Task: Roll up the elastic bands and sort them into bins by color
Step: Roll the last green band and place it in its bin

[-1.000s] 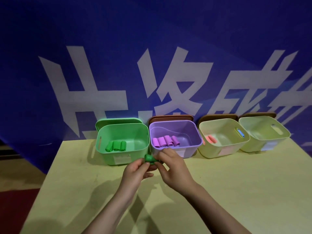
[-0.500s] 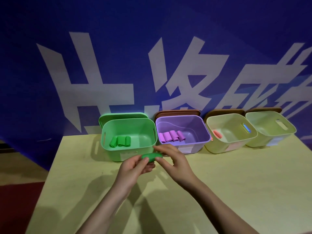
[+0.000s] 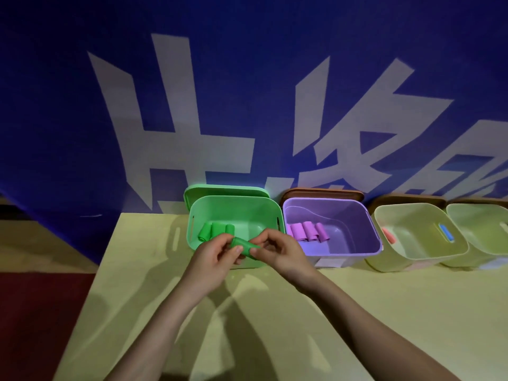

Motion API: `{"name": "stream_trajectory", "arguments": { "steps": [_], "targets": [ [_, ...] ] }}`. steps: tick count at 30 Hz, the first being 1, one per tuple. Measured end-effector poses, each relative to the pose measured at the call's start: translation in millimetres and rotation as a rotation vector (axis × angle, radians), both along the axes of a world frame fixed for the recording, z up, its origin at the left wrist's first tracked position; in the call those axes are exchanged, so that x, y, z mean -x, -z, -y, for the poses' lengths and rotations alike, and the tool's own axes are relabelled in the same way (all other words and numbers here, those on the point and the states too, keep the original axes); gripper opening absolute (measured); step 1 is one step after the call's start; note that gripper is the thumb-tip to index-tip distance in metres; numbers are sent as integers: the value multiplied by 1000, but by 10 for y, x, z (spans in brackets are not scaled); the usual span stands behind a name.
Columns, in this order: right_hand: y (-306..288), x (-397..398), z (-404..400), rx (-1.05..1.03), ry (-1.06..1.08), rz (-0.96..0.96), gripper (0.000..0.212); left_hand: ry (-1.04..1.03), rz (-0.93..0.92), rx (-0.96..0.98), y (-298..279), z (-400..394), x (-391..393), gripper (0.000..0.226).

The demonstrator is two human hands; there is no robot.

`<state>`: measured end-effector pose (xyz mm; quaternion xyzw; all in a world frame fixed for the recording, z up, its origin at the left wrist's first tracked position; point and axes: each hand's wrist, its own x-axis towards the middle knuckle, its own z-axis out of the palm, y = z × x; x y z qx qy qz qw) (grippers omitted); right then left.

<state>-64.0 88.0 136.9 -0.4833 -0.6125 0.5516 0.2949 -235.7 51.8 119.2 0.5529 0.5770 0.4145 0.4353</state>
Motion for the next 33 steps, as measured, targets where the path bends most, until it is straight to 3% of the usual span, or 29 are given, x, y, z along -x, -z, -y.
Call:
{"name": "stream_trajectory", "arguments": {
  "steps": [1, 5, 7, 10, 13, 15, 21, 28, 33],
  "targets": [
    [2, 2, -82, 15, -21, 13, 18, 27, -11, 13, -5, -72, 42, 3],
    [57, 122, -485, 63, -155, 176, 19, -74, 107, 90, 30, -360, 103, 27],
    [144, 243, -671, 53, -136, 249, 18, -175, 202, 130, 107, -508, 155, 42],
    [407, 438, -948, 117, -12, 300, 17, -389, 285, 118, 263, -688, 321, 36],
    [855, 549, -1198, 375, 95, 372, 6, -591, 129, 64, 417, -723, 490, 25],
    [1137, 583, -1312, 492, 158, 476, 17, -656, -2, 81, 566, -706, 576, 24],
    [1512, 677, -1449, 529, 272, 612, 14, -620, -115, 278, 1014, -653, 648, 32],
    [1670, 759, -1524, 498, 211, 668, 15, -637, -81, 212, 1086, -641, 478, 54],
    [1666, 740, -1547, 418, 78, 779, 21, -647, -83, 260, 1164, -639, 480, 39]
  ]
}}
